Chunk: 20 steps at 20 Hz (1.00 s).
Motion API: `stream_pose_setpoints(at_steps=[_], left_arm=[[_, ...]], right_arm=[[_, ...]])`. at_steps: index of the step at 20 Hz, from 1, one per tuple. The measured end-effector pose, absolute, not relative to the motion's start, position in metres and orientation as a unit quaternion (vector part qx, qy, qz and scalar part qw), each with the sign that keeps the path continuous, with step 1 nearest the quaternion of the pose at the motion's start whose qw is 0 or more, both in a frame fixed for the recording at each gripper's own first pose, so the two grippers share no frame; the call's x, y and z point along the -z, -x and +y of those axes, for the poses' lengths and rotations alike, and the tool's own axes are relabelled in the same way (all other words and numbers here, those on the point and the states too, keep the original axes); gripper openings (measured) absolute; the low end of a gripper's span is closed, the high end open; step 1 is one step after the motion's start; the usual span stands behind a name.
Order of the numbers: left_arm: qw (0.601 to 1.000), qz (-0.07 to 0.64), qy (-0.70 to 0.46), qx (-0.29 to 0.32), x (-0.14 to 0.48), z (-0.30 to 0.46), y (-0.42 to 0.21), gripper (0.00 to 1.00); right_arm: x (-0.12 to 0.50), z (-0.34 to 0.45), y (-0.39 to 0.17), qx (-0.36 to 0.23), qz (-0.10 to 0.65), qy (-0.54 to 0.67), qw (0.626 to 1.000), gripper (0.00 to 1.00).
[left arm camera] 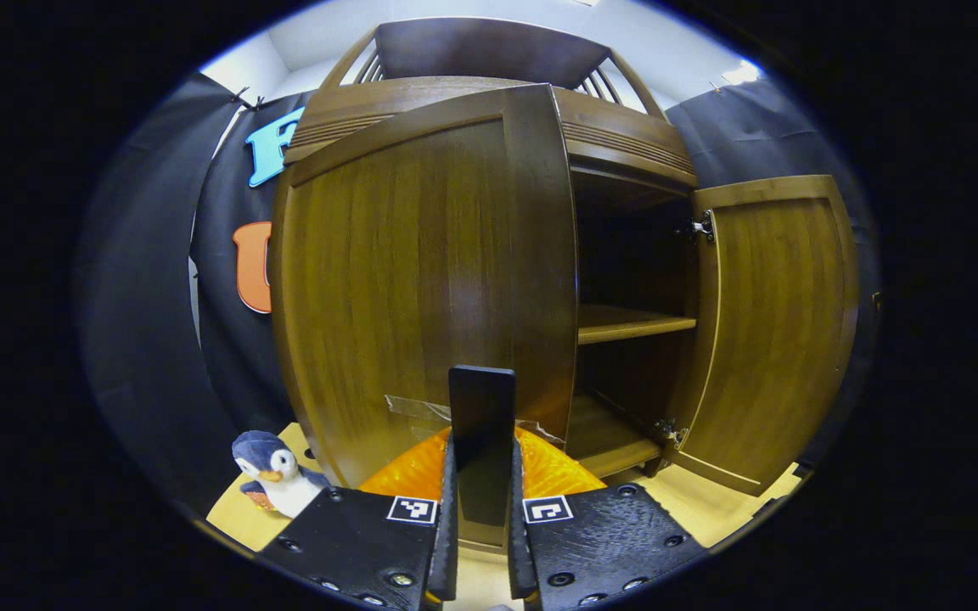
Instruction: Open the right door of the double-door shoe cabinet with the right hand, and open the left door with the left hand.
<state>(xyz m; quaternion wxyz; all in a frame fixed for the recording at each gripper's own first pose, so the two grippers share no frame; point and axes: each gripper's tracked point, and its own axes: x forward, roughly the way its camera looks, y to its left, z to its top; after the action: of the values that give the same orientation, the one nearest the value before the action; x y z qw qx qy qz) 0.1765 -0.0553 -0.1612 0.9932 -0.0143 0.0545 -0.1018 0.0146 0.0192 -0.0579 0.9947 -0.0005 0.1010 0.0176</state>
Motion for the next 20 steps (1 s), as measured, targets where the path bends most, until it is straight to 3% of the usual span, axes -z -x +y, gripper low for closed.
stream_pose_setpoints(at_steps=[16, 17, 18, 20], left_arm=[[0.994, 0.057, 0.019, 0.09, 0.164, 0.012, -0.118, 0.22], [0.994, 0.056, 0.02, 0.088, 0.164, 0.015, -0.115, 0.3], [0.995, 0.053, 0.018, 0.086, 0.164, 0.019, -0.114, 0.22], [0.996, 0.05, 0.012, 0.078, 0.164, 0.029, -0.112, 0.22]], right_arm=[[0.071, 0.086, -0.024, -0.09, 0.111, 0.0, 0.99, 1.0], [0.07, 0.089, -0.024, -0.094, 0.111, -0.001, 0.989, 1.0], [0.071, 0.092, -0.024, -0.097, 0.111, 0.0, 0.989, 1.0], [0.071, 0.097, -0.025, -0.101, 0.111, 0.001, 0.989, 1.0]])
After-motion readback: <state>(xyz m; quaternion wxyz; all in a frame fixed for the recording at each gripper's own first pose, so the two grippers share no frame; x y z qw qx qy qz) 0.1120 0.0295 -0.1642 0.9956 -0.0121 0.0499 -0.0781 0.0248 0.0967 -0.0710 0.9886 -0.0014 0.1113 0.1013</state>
